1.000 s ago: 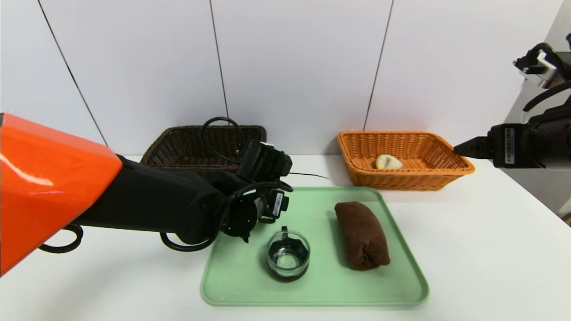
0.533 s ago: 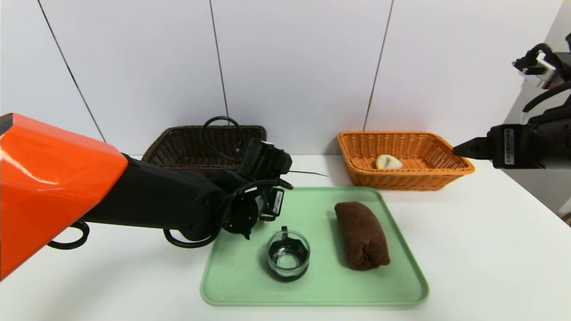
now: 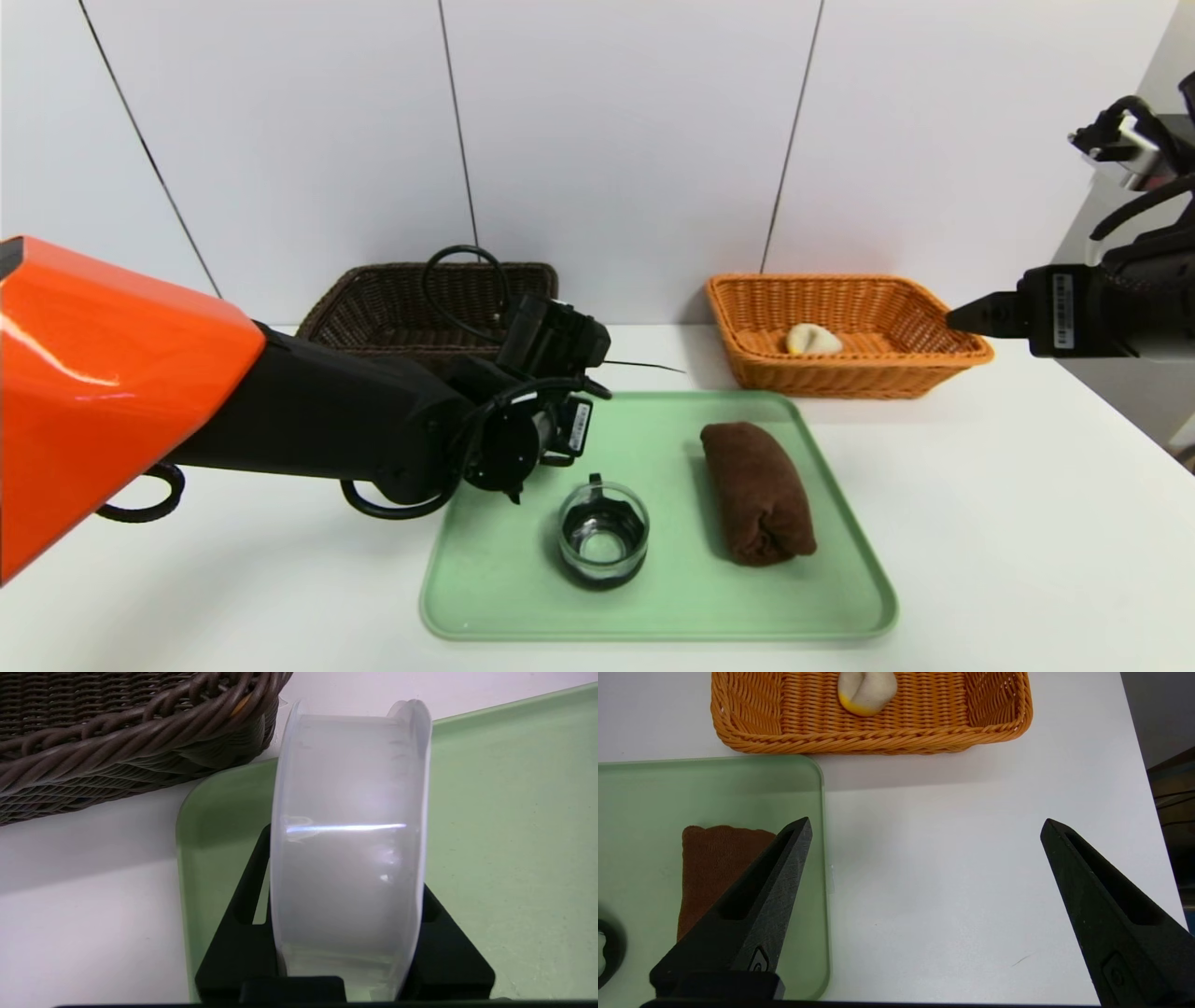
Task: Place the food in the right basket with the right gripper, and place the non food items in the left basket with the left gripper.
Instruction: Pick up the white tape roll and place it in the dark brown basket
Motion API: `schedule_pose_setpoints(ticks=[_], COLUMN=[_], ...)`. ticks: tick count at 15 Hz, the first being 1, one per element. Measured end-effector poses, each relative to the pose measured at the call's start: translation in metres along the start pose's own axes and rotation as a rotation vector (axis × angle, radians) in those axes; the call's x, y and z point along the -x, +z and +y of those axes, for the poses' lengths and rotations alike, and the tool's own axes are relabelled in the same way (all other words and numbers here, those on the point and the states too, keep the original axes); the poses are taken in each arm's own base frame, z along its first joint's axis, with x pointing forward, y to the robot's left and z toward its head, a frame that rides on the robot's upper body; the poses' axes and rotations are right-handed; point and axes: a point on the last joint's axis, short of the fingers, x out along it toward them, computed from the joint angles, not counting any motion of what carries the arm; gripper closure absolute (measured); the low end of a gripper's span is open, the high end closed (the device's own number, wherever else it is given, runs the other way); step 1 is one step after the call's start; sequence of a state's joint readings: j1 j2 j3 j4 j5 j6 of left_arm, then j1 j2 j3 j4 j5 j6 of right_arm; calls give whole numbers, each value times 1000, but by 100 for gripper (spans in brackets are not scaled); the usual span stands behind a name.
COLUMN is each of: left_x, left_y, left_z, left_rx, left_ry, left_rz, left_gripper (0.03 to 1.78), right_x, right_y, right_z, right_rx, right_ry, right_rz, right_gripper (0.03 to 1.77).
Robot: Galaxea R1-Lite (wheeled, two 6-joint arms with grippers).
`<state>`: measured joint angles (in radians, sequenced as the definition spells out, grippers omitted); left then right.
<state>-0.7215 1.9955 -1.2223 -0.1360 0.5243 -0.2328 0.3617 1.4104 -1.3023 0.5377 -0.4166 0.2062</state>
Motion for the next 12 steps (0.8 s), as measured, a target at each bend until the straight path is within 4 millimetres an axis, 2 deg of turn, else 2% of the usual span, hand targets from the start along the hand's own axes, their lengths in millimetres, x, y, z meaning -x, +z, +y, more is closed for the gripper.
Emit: schedule_pose_setpoints(ticks=[5,12], left_x=[9,40], left_y=[7,15], left_z=[3,-7], left_rx=[-2,-17], left_ry=[-12,-153], left_rz=[-21,-38], left_gripper=[122,122], right_x=[-1,-4], right_y=[-2,-4], right_z=[0,1], right_rx=[3,7], right_ry=[-1,-6], right_rz=[7,19], right_gripper=[10,10])
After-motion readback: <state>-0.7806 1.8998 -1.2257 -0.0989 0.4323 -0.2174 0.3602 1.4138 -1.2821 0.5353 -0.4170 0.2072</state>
